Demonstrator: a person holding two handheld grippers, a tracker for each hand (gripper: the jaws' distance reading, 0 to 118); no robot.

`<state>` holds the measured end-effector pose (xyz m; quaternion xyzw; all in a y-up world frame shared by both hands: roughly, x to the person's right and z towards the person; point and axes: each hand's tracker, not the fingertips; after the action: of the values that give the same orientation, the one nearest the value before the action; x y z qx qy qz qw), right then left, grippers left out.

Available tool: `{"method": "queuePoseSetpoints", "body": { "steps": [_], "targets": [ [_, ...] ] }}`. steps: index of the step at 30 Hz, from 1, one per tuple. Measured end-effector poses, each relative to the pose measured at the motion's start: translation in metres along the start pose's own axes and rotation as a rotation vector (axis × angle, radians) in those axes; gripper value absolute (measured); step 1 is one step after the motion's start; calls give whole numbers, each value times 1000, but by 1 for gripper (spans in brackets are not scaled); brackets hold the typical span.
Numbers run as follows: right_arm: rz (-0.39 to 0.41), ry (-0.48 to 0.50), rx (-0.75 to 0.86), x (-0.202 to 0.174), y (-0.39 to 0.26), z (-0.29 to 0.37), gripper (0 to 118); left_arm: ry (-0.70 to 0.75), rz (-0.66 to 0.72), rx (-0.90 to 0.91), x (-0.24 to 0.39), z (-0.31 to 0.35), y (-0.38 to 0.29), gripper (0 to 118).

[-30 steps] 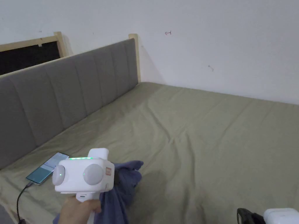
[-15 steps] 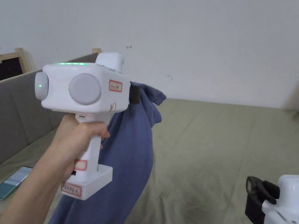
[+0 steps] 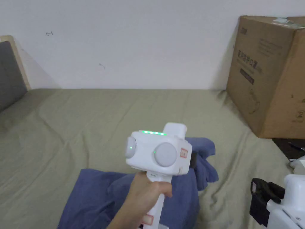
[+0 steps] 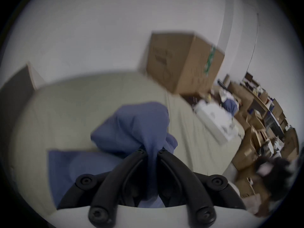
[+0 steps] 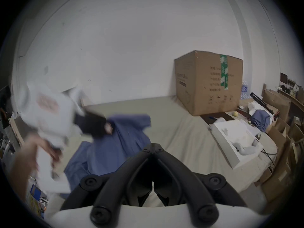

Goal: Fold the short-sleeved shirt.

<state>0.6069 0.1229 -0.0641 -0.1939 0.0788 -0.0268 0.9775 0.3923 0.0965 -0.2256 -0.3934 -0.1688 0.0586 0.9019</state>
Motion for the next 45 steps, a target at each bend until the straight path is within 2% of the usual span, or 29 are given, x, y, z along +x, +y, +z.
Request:
{"method": "queuePoseSetpoints", "body": {
  "steps": [3, 5, 10, 12, 13, 16, 17, 19, 21, 22, 23, 24, 25, 26, 27, 28, 29, 31, 32, 34, 36, 38, 41, 42, 43, 44, 45],
  "targets": [
    [19, -27, -49, 14, -11, -5, 0, -37, 36, -197, 4, -76, -47, 5],
    [35, -71, -81, 21, -15, -10, 0, -43, 64, -255, 3, -104, -70, 5],
    [-15, -81, -110, 33, -18, -24, 0, -36, 87, -233, -8, -111, -74, 6],
    [-26, -74, -114, 33, -17, -29, 0, -41, 85, -243, -8, -105, -71, 10],
    [-28, -68, -115, 31, -16, -31, 0, -46, 83, -246, -10, -104, -71, 19],
    [-9, -45, -118, 24, -14, -34, 0, -4, 99, -210, -15, -97, -72, 98],
    [-2, -39, -120, 22, -14, -34, 0, -8, 137, -185, -20, -89, -75, 116],
    [9, -34, -126, 17, -14, -35, 0, -71, 195, -125, -32, -66, -80, 118],
    [7, -16, -122, 13, -14, -35, 0, -60, 219, -135, -42, -44, -84, 118],
    [1, -6, -122, 11, -14, -36, 0, -56, 219, -138, -49, -34, -87, 118],
    [-5, 3, -123, 8, -14, -37, 0, -47, 219, -132, -57, -23, -91, 111],
    [-7, 13, -122, 5, -14, -37, 0, -23, 207, -114, -63, -8, -90, 97],
    [-8, 29, -120, 1, -14, -37, 0, 23, 179, -69, -70, 7, -93, 75],
    [-3, 42, -120, -3, -14, -38, 0, 77, 158, -43, -78, 20, -95, 43],
    [3, 49, -121, -7, -14, -40, 0, 114, 141, -37, -87, 30, -98, 26],
    [8, 56, -122, -12, -15, -42, 0, 146, 138, -26, -96, 44, -101, 16],
    [11, 63, -125, -17, -15, -45, 0, 159, 183, -31, -110, 52, -104, 1],
    [10, 81, -132, -26, -17, -51, 0, 154, 258, -31, -139, 66, -108, 0],
    [9, 98, -139, -30, -18, -54, 0, 197, 290, -48, -152, 73, -108, 0],
    [18, 116, -149, -38, -19, -61, 0, 265, 242, -54, -174, 79, -109, 0],
    [30, 125, -156, -45, -20, -68, 0, 290, 250, -93, -201, 75, -101, 0],
    [31, 133, -168, -51, -22, -75, 0, 259, 355, -92, -231, 71, -91, 0],
    [22, 155, -190, -54, -22, -86, 0, 326, 366, -82, -269, 54, -69, 0],
    [26, 155, -195, -54, -23, -90, 0, 373, 356, -76, -279, 51, -63, 5],
    [32, 152, -201, -54, -23, -94, 0, 403, 359, -56, -290, 46, -57, 24],
    [41, 143, -206, -54, -23, -98, 0, 380, 356, -61, -304, 35, -52, 71],
    [47, 133, -213, -54, -24, -103, 0, 385, 366, -65, -315, 28, -47, 104]
  ]
}}
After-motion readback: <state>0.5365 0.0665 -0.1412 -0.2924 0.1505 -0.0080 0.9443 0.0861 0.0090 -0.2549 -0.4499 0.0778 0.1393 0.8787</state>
